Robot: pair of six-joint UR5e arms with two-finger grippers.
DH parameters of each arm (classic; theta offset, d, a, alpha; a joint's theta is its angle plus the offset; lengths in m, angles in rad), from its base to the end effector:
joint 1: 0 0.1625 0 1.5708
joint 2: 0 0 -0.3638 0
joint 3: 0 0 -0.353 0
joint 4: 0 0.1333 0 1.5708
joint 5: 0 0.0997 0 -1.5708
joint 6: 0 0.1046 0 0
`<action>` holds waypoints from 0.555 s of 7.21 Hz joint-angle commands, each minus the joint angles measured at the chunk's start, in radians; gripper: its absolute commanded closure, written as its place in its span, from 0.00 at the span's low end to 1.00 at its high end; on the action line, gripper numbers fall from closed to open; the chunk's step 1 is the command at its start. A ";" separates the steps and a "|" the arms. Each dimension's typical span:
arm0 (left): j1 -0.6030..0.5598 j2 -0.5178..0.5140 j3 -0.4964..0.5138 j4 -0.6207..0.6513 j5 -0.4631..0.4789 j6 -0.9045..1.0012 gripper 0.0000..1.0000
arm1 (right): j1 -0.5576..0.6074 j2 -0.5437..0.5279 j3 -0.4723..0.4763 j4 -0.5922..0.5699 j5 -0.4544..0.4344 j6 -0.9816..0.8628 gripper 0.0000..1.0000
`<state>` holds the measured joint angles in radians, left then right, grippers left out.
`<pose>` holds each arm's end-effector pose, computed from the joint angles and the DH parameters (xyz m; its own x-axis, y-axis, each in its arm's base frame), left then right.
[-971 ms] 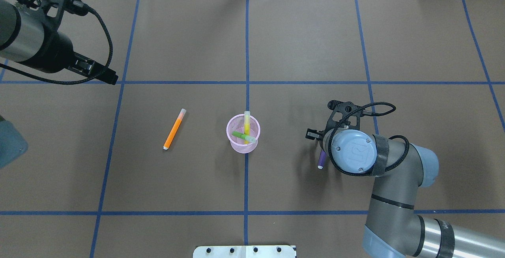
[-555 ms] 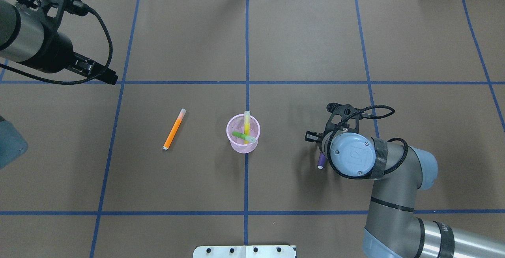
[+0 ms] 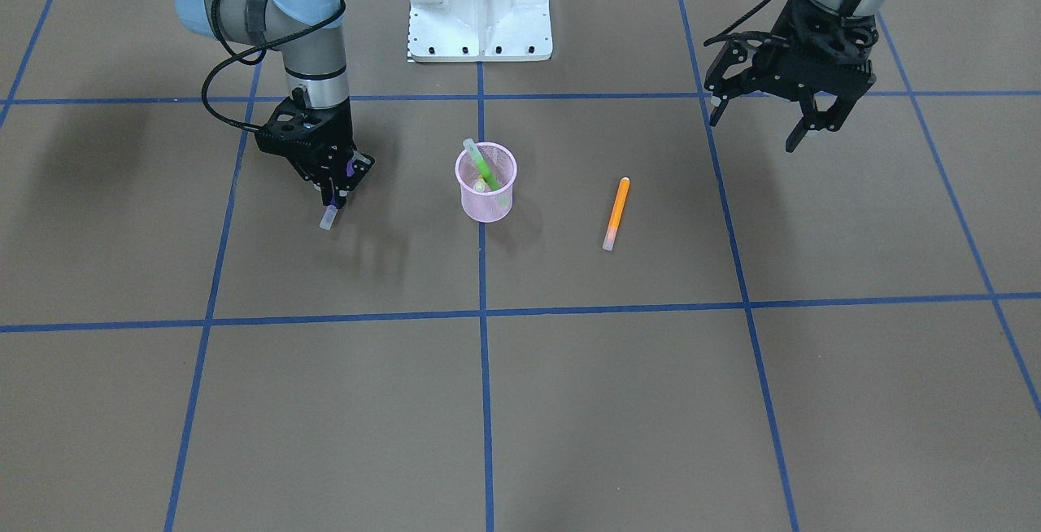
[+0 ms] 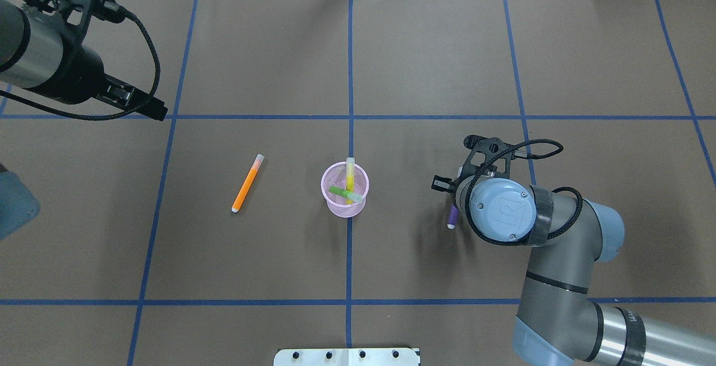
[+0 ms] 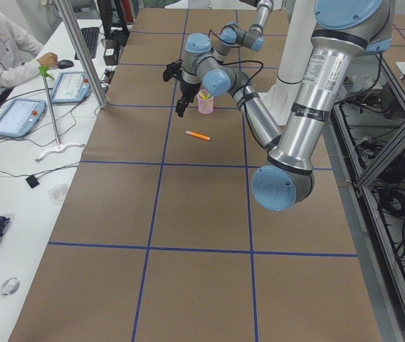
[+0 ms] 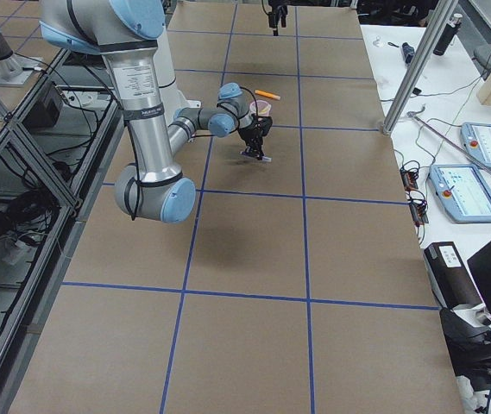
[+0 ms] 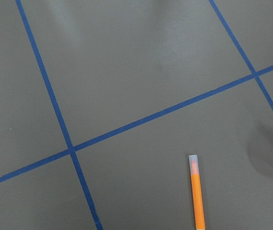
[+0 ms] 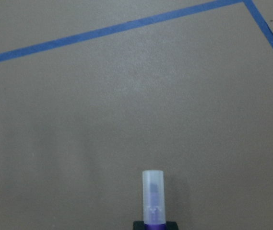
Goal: Collect pens into pen holder
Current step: 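Lift the purple marker with the right gripper and lower it into the cup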
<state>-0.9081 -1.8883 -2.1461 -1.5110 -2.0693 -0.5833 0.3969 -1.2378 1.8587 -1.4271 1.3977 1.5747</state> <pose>0.2235 -0.4218 0.2212 0.6242 0.3917 -0.6760 -0.0839 0.8938 0.4405 -0.4481 -0.3519 0.3063 0.6636 0.2823 0.6927 -0.4933 0.8613 0.1216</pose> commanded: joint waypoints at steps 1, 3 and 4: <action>0.002 0.000 0.003 0.000 0.000 0.000 0.00 | 0.007 0.076 0.011 0.016 -0.235 -0.094 1.00; 0.002 0.000 0.008 -0.002 0.000 0.000 0.00 | -0.009 0.084 0.007 0.271 -0.305 -0.271 1.00; 0.002 0.000 0.003 -0.002 -0.005 -0.001 0.00 | -0.047 0.084 -0.012 0.384 -0.397 -0.376 1.00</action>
<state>-0.9066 -1.8884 -2.1408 -1.5120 -2.0703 -0.5832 0.3825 -1.1570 1.8623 -1.1868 1.0925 1.3254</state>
